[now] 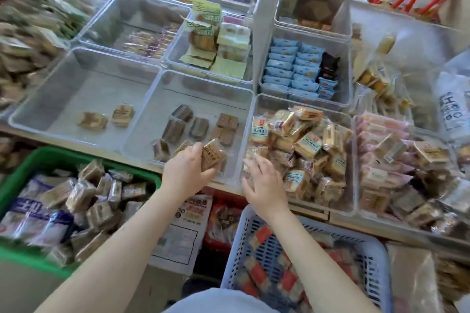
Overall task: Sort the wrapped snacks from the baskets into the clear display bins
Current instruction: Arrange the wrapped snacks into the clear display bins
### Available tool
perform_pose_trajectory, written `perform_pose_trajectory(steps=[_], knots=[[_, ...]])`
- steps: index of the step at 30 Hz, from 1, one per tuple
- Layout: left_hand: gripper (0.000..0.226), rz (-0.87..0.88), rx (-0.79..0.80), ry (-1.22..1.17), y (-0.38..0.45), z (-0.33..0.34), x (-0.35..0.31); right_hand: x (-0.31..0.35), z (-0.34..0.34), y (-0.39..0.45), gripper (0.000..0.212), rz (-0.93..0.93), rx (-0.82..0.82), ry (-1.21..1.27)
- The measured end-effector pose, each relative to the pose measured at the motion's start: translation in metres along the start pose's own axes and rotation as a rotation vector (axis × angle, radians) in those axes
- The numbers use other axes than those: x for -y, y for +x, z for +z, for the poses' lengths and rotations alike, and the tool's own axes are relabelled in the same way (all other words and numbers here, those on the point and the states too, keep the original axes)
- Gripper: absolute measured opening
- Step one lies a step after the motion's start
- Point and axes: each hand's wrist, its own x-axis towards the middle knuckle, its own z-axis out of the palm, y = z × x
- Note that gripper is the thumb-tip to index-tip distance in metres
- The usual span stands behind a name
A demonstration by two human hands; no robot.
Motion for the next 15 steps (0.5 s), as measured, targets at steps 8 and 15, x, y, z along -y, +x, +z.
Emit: perform_pose_trajectory(steps=[8,15], knots=[[0.060,-0.165,0.182,0.039,0.065,0.006,0.030,-0.005,0.023,-0.003,0.060,0.001,0.052,-0.177],[0.034,-0.023,0.040,0.027,0.036,-0.003,-0.042,-0.007,-0.002,-0.014,0.046,-0.052,-0.013,0.040]])
